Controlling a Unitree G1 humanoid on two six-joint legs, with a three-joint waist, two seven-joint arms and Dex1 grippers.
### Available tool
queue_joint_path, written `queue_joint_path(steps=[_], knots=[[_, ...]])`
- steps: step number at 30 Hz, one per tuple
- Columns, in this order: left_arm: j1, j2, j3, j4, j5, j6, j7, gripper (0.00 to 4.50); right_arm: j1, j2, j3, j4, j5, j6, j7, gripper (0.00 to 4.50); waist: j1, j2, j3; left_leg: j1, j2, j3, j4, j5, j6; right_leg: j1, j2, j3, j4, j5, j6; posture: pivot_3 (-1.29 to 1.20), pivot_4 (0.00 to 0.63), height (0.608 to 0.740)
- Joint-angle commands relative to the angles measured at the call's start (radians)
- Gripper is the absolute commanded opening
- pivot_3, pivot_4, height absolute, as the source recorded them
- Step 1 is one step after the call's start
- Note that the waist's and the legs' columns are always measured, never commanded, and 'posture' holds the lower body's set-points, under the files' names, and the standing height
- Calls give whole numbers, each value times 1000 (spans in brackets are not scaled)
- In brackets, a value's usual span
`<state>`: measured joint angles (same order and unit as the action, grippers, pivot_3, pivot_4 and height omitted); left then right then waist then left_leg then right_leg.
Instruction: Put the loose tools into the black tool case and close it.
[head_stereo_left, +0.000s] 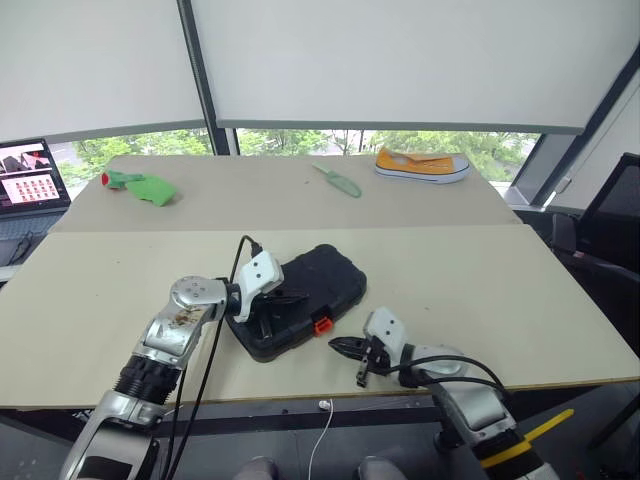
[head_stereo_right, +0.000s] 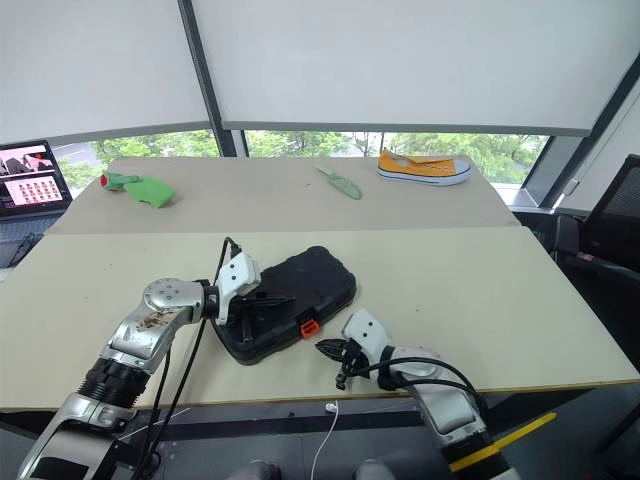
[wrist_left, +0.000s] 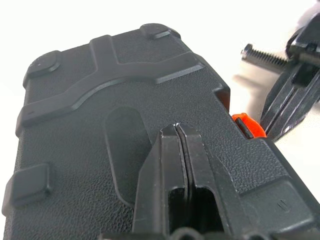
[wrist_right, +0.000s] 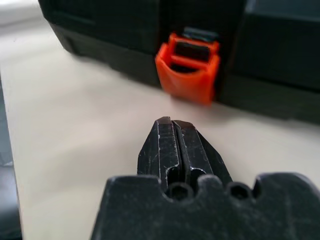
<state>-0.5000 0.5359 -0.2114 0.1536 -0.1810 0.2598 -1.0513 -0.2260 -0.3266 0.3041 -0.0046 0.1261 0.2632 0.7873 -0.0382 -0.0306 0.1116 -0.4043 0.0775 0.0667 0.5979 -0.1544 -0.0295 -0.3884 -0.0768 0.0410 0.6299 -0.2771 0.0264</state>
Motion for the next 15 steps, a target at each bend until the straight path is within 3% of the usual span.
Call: queue_joint_path(steps=[1, 7, 15], knots=[[56, 4, -65, 88, 62, 45, 1, 70, -44, 52, 22, 88, -40, -36, -49, 0, -3, -2, -1, 0, 0, 0, -1, 0, 0, 0, 0, 0, 0, 0, 0, 0, 150, 740], [52, 6, -67, 90, 60, 46, 0, 70, -79, 103, 5, 188, -81, -139, -94, 0, -9, -6, 0, 6, 1, -7, -6, 0, 0, 0, 0, 0, -2, 0, -1, 0, 150, 740], [50, 3, -65, 92, 58, 49, -1, 70, -50, 174, -41, 104, 80, -217, 51, 0, -10, -7, 4, 8, 5, -9, -7, -1, -1, -1, 0, -2, -3, 3, -5, 0, 150, 740]])
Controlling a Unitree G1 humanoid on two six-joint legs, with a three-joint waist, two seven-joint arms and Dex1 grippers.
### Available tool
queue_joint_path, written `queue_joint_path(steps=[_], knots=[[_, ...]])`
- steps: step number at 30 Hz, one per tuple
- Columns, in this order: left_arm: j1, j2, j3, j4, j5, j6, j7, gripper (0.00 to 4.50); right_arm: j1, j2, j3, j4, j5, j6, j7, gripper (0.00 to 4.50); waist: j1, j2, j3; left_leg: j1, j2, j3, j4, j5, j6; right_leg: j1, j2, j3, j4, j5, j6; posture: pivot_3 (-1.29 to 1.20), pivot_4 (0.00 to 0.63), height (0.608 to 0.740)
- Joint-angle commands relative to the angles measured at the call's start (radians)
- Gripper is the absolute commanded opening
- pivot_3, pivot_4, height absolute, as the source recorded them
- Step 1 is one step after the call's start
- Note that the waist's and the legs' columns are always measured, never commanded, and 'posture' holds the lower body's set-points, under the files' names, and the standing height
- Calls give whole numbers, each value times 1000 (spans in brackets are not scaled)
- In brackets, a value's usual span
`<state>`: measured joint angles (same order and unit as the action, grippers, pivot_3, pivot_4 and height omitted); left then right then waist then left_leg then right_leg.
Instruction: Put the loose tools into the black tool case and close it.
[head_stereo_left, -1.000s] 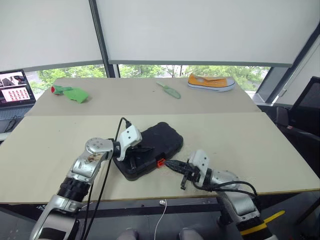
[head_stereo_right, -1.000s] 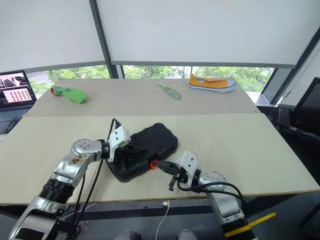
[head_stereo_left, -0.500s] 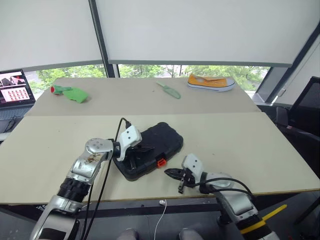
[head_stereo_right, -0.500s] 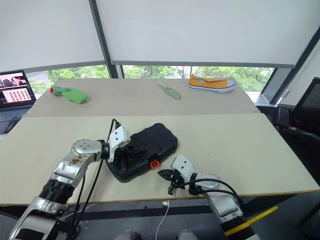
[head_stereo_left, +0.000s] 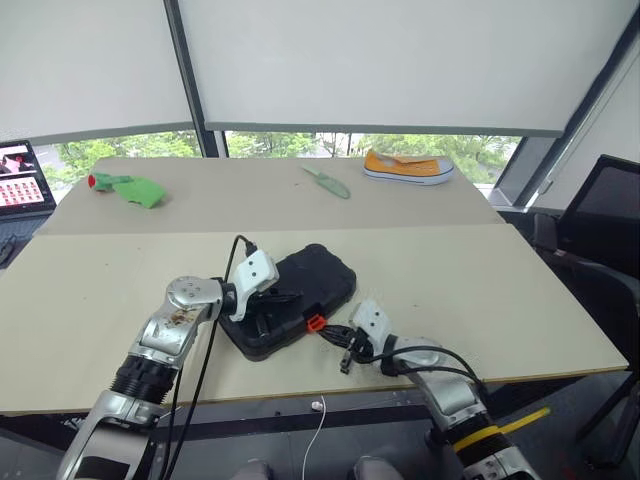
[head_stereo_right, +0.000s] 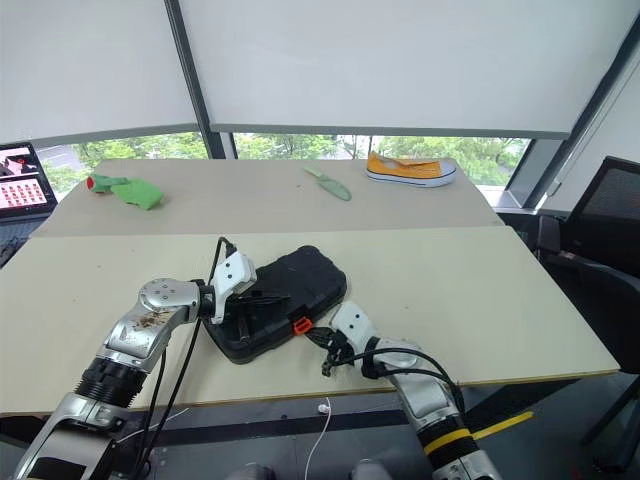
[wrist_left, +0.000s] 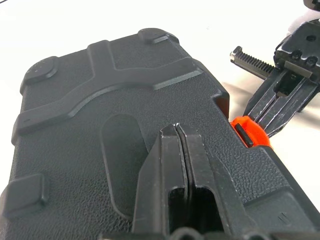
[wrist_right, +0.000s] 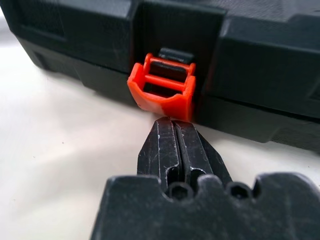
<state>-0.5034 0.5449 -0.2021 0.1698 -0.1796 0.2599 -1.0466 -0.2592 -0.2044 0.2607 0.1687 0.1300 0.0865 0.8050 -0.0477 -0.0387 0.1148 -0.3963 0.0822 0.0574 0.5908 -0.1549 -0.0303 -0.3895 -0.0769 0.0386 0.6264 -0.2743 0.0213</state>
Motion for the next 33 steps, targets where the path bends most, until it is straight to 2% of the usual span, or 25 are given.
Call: queue_joint_path(steps=[1, 12, 22, 27, 31, 33], knots=[[53, -7, -74, 76, 58, 48, -5, 70, -25, 53, -10, -73, 78, -54, 31, 0, 0, 2, 1, -1, 0, 0, 0, 0, 0, -1, 0, 0, 0, 0, 0, 0, 150, 740], [59, -15, -70, 72, 59, 53, -3, 70, -36, 13, -64, -147, 128, -17, 81, 0, 5, 7, 6, -8, -3, 7, -1, 0, 0, -9, 1, 0, 2, 2, -2, 0, 150, 740], [64, -12, -63, 80, 57, 50, -8, 70, -49, -20, -69, -145, 133, 16, 72, 0, 12, 8, 5, -8, -5, 7, 0, 0, 0, -9, 0, 0, 2, 2, -1, 0, 150, 740], [76, -13, -32, 86, 43, 16, -6, 70, -16, -103, -85, -244, 177, 59, 136, 0, 22, 8, 5, -9, -6, 7, -1, 0, 0, -9, 0, 0, 2, 2, 0, 0, 150, 740], [95, 5, -19, 89, 42, -21, -25, 70, 21, -225, -60, -305, 152, 161, 173, 0, 22, 9, 5, -10, -6, 7, -1, 0, 0, -11, 0, 1, 2, 2, 0, 0, 150, 740], [97, 2, -12, 91, 39, -30, -26, 70, 29, -248, -43, -311, 143, 199, 164, 0, 21, 9, 5, -9, -6, 7, -1, 0, 0, -11, 0, 1, 2, 2, 0, 0, 150, 740]])
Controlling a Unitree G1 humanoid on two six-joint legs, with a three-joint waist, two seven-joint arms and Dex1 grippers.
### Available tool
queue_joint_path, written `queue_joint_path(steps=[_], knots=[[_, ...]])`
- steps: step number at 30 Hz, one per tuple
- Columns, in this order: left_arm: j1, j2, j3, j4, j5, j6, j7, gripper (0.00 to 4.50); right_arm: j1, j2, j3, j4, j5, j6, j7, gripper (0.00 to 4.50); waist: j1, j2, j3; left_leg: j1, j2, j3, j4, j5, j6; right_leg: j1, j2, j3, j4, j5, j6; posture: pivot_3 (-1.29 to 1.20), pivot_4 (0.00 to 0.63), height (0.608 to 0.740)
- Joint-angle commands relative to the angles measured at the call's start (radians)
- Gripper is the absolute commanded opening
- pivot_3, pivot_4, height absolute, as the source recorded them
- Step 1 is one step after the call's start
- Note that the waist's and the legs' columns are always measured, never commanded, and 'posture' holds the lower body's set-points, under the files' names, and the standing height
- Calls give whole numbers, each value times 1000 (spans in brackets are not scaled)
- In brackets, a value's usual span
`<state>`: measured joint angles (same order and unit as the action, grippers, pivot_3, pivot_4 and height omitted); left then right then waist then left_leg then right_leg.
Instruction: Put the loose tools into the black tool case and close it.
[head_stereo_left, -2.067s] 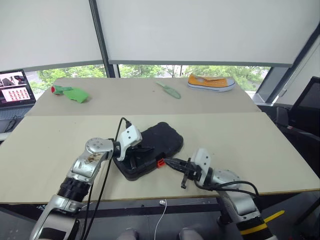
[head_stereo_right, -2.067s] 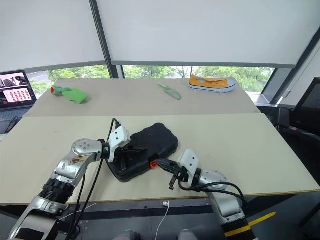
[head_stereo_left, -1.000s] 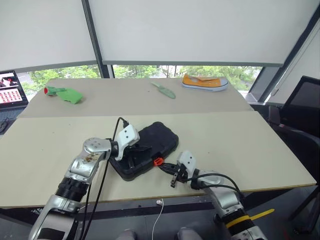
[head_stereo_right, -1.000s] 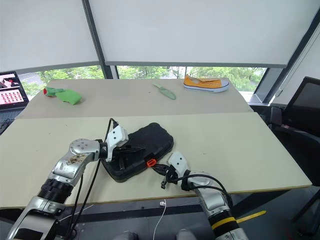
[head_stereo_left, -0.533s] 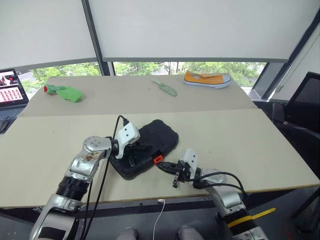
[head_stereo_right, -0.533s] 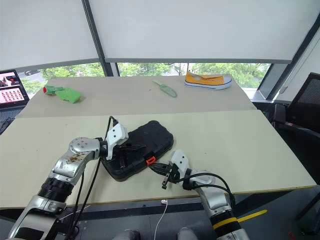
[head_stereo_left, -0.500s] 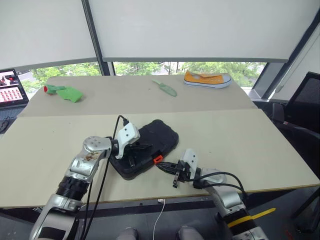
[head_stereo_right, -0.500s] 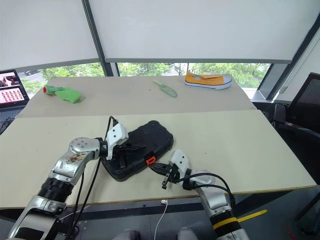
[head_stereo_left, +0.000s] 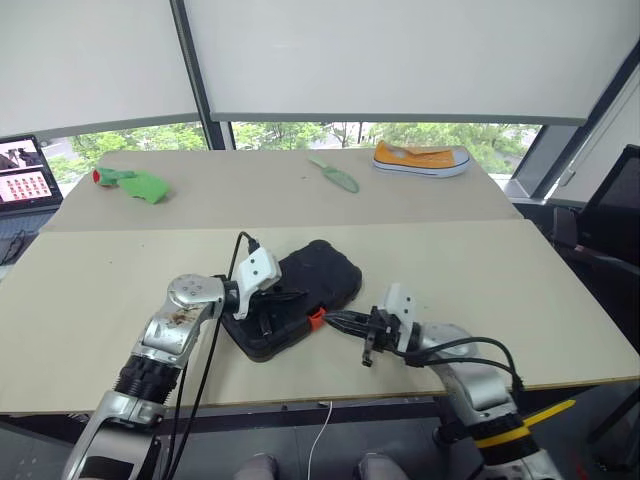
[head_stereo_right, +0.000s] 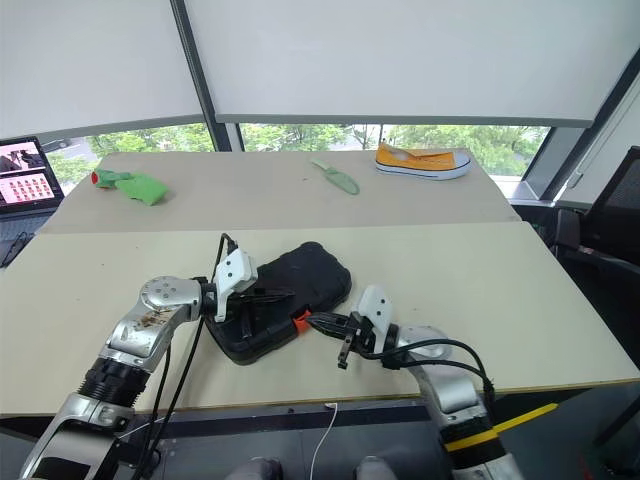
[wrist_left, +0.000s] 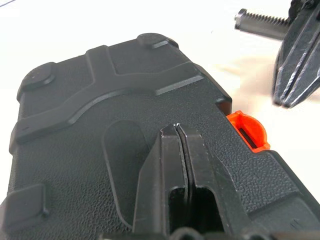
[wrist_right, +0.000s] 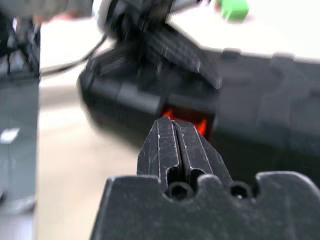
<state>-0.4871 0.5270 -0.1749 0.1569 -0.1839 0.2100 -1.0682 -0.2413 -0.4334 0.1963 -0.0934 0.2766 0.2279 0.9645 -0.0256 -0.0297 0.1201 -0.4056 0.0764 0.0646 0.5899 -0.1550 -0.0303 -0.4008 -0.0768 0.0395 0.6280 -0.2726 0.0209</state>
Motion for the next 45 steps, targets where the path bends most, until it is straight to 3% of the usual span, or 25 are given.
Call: queue_joint_path(steps=[1, 14, 18, 20, 21, 24, 28, 34, 35, 39, 45], knots=[[82, 19, -37, 104, 42, 17, -5, 70, 8, -13, 28, -39, -10, 57, -8, 0, -2, 0, 0, 0, 0, 0, 0, 0, 0, 0, 0, 0, 0, 0, 0, 0, 150, 740], [81, 5, -35, 109, 48, -3, 6, 70, -157, 166, 64, 210, -88, -6, -112, 0, -7, 2, 1, -1, -1, -1, 0, 0, 0, -1, 1, 0, 0, 0, 0, 0, 150, 740], [89, -2, -10, 100, 17, -1, 4, 70, -160, 154, 61, 213, -94, -14, -95, 0, -8, 2, 2, -1, -1, -1, 0, 0, 0, -2, 1, 0, 1, 1, 1, 0, 150, 740], [103, -19, 82, 64, -71, 1, 13, 70, -129, 105, 49, 152, -71, 0, -50, 0, -10, 3, 2, -1, -1, -1, 0, 0, 0, -1, 1, 0, 1, 1, 1, 0, 150, 740], [116, -11, 122, 39, -113, -11, -8, 307, -106, 71, 31, 103, -36, 32, -16, 0, -11, 3, 4, -2, -1, -1, 0, 0, 0, -2, 1, 0, 1, 1, 1, 0, 150, 740], [172, 44, 203, -32, -186, -43, -74, 1044, -33, -35, -16, -38, 59, 95, 74, 794, -15, -1, 9, -10, 0, -1, 0, 1, 1, -4, 2, 1, 1, 2, 3, 0, 150, 740], [259, 136, 371, -125, -302, -12, -85, 2494, 53, -173, -130, -120, 119, 45, 150, 2175, -18, -3, 17, -12, 1, -1, 0, -1, 6, -5, 4, 2, 1, 3, 6, 0, 150, 740], [469, 286, 551, -95, -276, -59, -95, 4500, 49, -236, -275, 33, 98, -272, 226, 4224, -13, -11, 28, -26, 2, -1, 1, -3, 5, -19, 7, 2, 1, 1, 3, 0, 150, 740], [512, 297, 578, -86, -258, -74, -76, 4500, 37, -246, -291, 79, 104, -313, 256, 4475, -12, -12, 29, -27, 2, -1, 2, -4, 4, -20, 6, 2, 1, 1, 3, 0, 150, 740], [650, 305, 659, -50, -219, -146, -53, 4500, -14, -292, -333, 238, 103, -384, 293, 4475, -9, -15, 36, -27, 0, 1, 2, -5, 3, -20, 3, 2, 0, 1, 4, 0, 150, 740], [710, 290, 682, -29, -195, -210, -11, 4500, -39, -331, -335, 376, 65, -507, 328, 4475, 16, -16, 39, -28, 0, 2, 4, -5, 3, -21, 2, 1, 1, 1, 3, 0, 150, 740]])
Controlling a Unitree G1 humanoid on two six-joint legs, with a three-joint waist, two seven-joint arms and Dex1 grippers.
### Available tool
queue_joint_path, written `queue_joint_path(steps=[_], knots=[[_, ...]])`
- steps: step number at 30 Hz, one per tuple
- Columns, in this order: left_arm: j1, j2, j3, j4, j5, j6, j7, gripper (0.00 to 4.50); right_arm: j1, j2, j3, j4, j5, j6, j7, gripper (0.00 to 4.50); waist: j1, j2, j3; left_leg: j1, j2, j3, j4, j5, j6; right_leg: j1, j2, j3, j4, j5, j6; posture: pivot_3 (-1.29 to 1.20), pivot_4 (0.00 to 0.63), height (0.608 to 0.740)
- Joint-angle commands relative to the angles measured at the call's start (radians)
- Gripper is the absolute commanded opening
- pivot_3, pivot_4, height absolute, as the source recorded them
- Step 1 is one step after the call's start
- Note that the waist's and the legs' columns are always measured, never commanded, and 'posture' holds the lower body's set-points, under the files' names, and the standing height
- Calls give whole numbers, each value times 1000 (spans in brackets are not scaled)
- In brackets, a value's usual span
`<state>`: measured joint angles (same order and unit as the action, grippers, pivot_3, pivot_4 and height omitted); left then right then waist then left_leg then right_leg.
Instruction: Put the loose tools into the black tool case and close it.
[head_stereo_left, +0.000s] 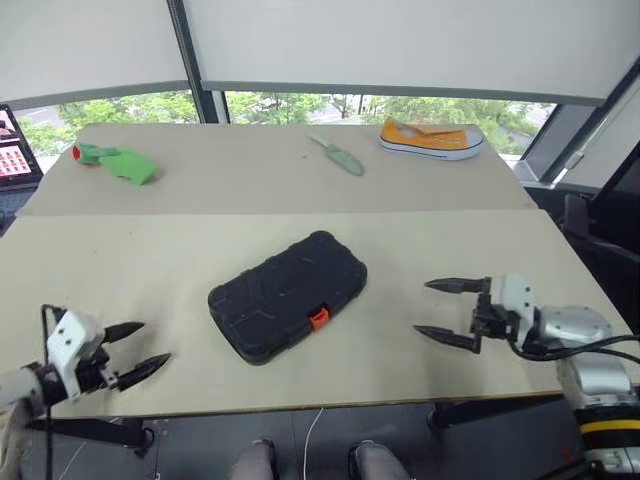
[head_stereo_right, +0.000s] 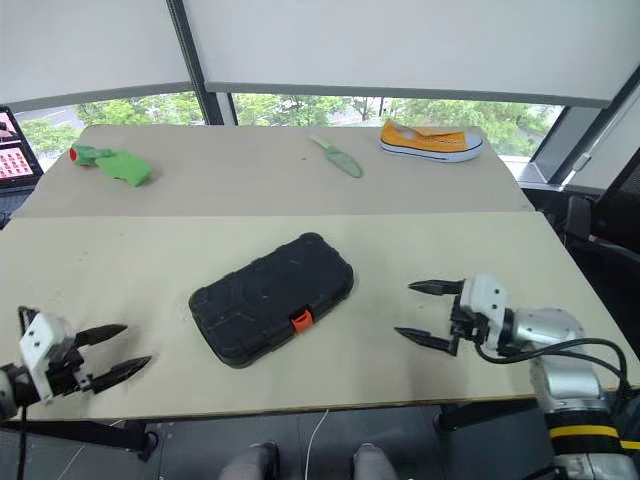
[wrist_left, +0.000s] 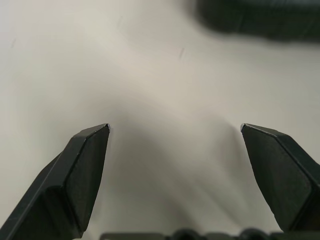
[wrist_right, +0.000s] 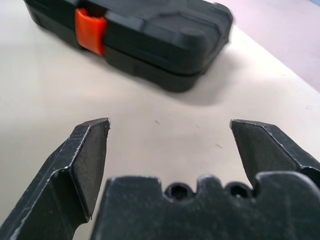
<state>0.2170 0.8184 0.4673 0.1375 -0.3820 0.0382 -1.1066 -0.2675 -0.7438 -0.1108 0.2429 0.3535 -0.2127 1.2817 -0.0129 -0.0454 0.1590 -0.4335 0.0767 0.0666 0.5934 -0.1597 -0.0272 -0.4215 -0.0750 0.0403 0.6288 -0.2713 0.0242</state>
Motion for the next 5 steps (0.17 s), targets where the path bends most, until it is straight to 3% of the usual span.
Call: queue_joint_path(steps=[1, 5], knots=[[5, -6, 41, -15, -3, -43, 32, 4500, -14, -22, -27, 52, -17, -80, 11, 4475, 5, 0, 0, 0, 0, 0, 0, 0, 0, 0, 0, 0, 0, 0, 0, 0, 150, 740], [5, -12, 35, -38, 30, -90, 77, 4500, -13, -18, -33, 88, -23, -103, -5, 4475, 3, 0, 0, 0, 0, 1, 1, 0, 0, 0, -1, 0, 0, 1, 1, 0, 150, 740]])
